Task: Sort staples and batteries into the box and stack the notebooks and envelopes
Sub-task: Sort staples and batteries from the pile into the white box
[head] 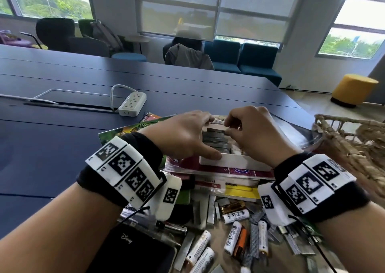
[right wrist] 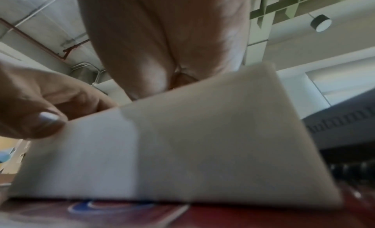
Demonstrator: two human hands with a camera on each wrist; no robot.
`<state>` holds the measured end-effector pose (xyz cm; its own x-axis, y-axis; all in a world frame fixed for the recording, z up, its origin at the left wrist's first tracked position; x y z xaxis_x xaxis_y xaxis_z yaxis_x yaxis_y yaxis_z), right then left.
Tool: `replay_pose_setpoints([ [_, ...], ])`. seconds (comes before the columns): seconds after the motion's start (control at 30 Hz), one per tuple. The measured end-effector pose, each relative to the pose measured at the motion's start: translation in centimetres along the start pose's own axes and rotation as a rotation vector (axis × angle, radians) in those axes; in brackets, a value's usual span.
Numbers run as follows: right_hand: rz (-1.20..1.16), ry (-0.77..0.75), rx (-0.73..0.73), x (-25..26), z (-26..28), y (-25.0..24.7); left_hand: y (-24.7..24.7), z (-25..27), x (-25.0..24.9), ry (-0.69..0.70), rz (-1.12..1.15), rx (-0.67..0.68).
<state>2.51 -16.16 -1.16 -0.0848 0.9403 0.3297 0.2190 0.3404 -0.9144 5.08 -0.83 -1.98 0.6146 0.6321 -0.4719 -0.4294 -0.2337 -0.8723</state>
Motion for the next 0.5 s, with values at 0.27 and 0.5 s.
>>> replay_pose_setpoints([
  [0.27,-0.102,0.013,-0.032,-0.5,0.7,-0.7,0.1,-0.1,0.0,-0.008,-0.010,0.010],
  [0.5,-0.180,0.038,0.088,-0.1,1.1,-0.1,0.2,-0.2,0.1,-0.005,0.005,0.018],
])
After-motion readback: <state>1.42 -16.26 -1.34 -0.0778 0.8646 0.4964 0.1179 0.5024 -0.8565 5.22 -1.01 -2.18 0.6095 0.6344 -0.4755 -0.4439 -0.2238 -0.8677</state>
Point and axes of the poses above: each hand's wrist, its own z-axis away from the middle knuckle, its own y-axis out of the palm, x = y × z, the point moved 6 cm from there along -z, towards the middle knuckle, and after that the axes turned 9 degrees about x, right-handed, at the moved point
